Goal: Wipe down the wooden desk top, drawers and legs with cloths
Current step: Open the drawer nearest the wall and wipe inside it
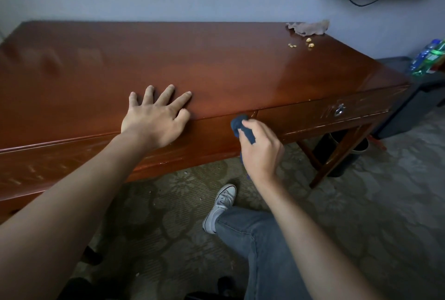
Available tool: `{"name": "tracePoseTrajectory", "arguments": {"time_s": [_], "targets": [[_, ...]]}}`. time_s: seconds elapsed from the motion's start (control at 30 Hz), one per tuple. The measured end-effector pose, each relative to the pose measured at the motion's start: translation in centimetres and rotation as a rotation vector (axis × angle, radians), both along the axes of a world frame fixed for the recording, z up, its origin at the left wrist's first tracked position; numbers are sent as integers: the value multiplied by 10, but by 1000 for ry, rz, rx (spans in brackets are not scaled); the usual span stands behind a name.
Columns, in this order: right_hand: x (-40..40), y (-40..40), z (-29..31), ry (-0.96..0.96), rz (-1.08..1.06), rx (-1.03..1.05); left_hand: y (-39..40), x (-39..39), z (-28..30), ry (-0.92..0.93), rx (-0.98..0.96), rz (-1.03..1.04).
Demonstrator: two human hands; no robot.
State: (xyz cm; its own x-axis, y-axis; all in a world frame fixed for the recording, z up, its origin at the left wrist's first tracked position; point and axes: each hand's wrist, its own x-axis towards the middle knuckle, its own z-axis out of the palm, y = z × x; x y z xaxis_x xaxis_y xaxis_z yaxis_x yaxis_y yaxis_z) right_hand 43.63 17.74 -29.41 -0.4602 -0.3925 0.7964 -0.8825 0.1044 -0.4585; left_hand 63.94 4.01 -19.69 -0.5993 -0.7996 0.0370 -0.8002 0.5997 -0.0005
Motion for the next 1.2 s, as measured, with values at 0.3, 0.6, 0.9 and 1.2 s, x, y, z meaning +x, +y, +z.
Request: {"name": "tracePoseTrajectory", "arguments": {"time_s": [0.3,0.6,0.9,1.2], "targets": [[-3,0,15,54,-3,-32,0,0,-1,1,-5,3],[-12,12,-6,-5,-57,233,-1,1,0,0,4,1],[-17,17,-24,21,-42,324,0,0,1,18,11,8],[-7,4,-17,-1,36,137,-1,5,4,38,38,-12]]}}
